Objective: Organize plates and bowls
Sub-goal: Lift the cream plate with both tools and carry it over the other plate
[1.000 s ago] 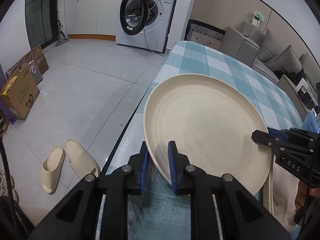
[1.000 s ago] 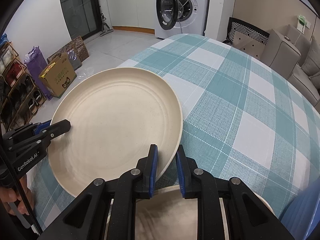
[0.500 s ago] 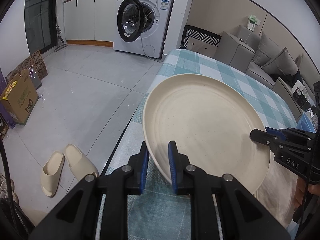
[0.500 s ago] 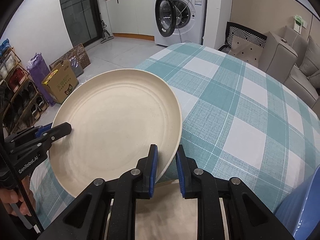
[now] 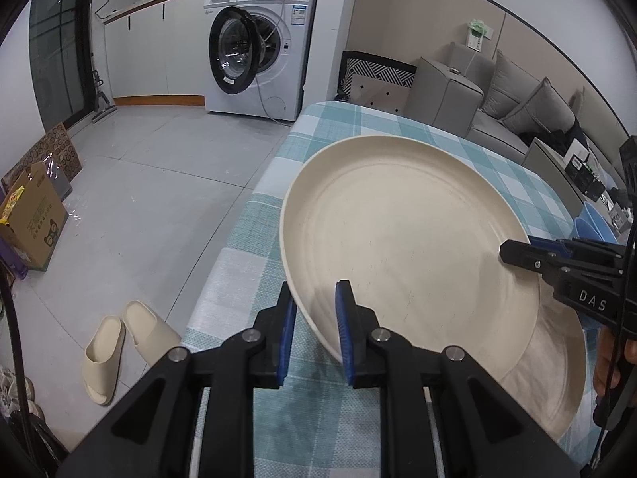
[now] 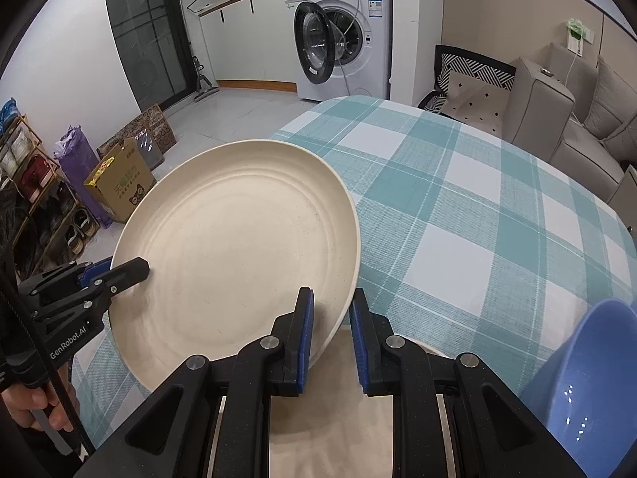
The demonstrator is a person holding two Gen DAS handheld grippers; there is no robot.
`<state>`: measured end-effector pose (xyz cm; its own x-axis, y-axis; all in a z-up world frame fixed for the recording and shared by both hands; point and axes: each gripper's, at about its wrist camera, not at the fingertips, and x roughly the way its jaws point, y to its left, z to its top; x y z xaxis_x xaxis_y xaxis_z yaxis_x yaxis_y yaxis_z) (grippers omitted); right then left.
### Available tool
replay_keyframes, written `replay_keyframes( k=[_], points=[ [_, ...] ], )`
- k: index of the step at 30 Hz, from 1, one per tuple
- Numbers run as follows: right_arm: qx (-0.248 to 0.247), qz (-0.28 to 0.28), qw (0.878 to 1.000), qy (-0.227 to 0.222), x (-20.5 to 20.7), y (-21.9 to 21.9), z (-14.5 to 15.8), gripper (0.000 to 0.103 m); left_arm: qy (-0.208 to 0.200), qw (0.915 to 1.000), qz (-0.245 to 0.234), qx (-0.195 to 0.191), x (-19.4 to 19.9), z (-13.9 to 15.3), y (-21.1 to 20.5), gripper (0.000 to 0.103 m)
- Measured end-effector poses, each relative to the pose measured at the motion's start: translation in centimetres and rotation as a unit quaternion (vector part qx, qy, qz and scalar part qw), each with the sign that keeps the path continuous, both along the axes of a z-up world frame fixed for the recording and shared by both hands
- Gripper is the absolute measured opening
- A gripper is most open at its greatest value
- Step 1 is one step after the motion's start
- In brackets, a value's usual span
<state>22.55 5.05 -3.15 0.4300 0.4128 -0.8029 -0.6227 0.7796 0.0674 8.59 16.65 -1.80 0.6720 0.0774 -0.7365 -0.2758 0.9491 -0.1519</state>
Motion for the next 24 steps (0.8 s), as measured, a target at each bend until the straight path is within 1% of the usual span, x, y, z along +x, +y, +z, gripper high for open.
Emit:
replay_keyframes(
  k=[2, 8, 17, 24],
  points=[
    [0.003, -0.005, 1.000, -0.001, -0.2, -0.7, 0.3, 0.019, -0.001, 1.0000, -0.006, -0.002, 0.0, 0.2, -0.4, 0.018],
    [0.008, -0.019, 1.000, 0.002, -1.0, -2.7, 0.6, 0.019, -0.003, 0.9996, -0.025, 0.011, 0.0, 0.8, -2.1, 0.018],
    [0.017, -0.039, 0.999, 0.009, -2.3, -5.8, 1.0, 0.019, -0.011, 0.9985, -0.050, 0.017, -0.3, 1.6, -4.2, 0.018],
    [0.023, -0.055, 0.998, 0.012, -3.3, -8.0, 1.0, 0.019, -0.010, 0.9974, -0.068, 0.021, -0.4, 1.6, -5.6, 0.018]
  ],
)
